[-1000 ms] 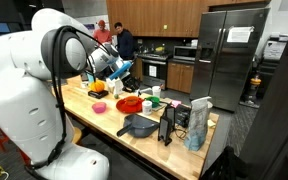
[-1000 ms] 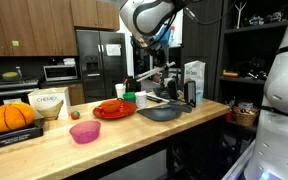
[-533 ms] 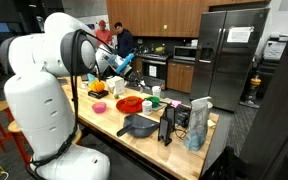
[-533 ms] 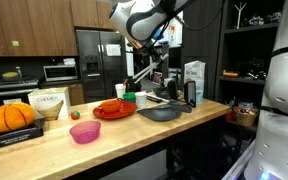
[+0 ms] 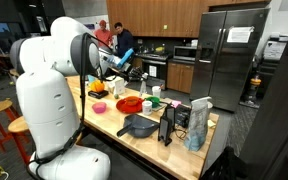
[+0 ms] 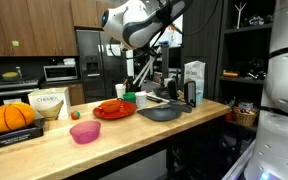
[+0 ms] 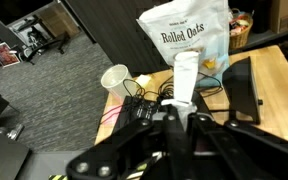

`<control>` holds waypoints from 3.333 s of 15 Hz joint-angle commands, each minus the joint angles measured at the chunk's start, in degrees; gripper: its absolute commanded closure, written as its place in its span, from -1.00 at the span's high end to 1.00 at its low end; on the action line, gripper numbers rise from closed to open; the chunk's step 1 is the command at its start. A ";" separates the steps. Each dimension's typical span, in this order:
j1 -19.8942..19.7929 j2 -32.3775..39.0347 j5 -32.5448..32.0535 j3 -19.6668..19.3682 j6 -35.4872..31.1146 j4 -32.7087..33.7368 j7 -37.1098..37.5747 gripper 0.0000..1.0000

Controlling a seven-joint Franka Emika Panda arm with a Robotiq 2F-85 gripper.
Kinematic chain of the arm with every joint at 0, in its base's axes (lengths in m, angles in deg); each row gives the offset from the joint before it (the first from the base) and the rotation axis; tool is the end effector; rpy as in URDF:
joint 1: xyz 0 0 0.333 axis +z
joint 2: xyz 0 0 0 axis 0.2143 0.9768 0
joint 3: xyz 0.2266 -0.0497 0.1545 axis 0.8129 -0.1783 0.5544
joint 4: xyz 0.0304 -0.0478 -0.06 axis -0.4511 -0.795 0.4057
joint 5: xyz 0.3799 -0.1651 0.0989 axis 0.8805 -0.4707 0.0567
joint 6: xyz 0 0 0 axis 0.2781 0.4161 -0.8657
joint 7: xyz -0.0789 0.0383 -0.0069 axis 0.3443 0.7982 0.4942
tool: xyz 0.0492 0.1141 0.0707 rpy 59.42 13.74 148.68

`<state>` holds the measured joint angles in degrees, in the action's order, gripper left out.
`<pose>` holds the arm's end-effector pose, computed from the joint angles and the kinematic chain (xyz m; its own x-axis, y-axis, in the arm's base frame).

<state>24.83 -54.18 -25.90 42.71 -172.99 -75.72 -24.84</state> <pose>0.5589 0.1246 0.4370 0.4010 0.4439 -0.8014 0.9012 -0.0339 0.4321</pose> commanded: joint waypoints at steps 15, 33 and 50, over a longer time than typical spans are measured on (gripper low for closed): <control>1.31 5.03 -11.63 0.46 -0.99 3.44 -0.67 -0.81; -0.24 12.85 -17.32 -1.32 -13.37 12.12 -6.53 -0.95; 0.49 20.70 -16.52 -1.93 -24.18 24.04 -14.46 -0.95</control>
<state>24.95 -34.16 -44.02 41.43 -196.11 -53.02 -37.44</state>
